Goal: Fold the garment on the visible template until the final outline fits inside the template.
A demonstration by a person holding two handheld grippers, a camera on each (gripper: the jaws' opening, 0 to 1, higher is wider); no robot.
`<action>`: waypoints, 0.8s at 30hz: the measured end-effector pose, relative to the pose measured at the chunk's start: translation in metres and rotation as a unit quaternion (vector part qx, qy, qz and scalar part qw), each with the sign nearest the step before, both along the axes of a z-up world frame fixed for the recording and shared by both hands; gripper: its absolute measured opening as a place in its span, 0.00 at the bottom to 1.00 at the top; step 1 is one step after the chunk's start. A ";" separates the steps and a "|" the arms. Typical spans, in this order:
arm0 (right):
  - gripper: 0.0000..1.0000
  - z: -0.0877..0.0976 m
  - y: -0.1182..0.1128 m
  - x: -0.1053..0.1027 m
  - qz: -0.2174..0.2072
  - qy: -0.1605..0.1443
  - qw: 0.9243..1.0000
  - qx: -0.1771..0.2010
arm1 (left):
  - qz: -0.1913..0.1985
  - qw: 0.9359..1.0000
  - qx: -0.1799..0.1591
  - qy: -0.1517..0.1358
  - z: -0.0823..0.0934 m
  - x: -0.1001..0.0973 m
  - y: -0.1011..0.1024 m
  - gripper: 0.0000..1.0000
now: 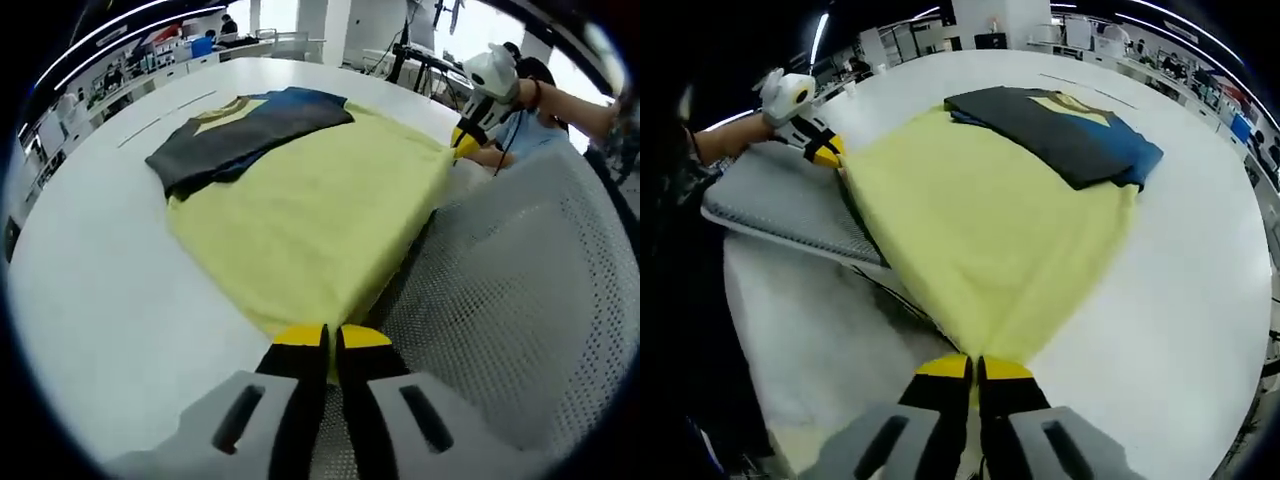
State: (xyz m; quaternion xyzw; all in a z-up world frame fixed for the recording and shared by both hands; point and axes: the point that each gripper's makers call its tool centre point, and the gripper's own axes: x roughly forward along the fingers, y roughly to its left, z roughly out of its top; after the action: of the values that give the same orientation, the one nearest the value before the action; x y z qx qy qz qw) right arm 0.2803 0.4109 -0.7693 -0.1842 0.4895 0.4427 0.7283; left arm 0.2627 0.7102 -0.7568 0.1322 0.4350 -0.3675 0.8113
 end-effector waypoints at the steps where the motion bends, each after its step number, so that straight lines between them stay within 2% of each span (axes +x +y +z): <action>1: 0.00 0.000 0.000 -0.003 0.003 0.006 1.000 -0.001 | -0.003 1.000 0.001 0.000 0.000 -0.002 0.000 0.01; 10: 0.00 0.013 0.002 -0.017 0.042 0.021 0.999 -0.003 | -0.025 1.000 0.004 0.004 0.013 -0.014 0.002 0.00; 14: 0.00 0.021 0.002 -0.010 0.047 0.006 0.999 -0.003 | -0.009 1.000 0.000 0.003 0.022 -0.007 0.001 0.00; 18: 0.00 0.029 0.003 0.002 0.046 -0.015 0.999 -0.005 | 0.004 1.000 0.012 -0.018 0.032 0.003 0.002 0.00; 24: 0.00 0.042 0.004 0.020 0.035 -0.047 0.998 -0.005 | 0.036 0.998 0.004 -0.046 0.051 0.020 0.004 0.00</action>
State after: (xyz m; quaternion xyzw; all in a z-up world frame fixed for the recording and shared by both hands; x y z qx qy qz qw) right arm 0.3005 0.4152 -0.7273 -0.2250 0.4503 0.4565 0.7336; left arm 0.2831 0.7142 -0.7062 0.1367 0.4036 -0.3301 0.8423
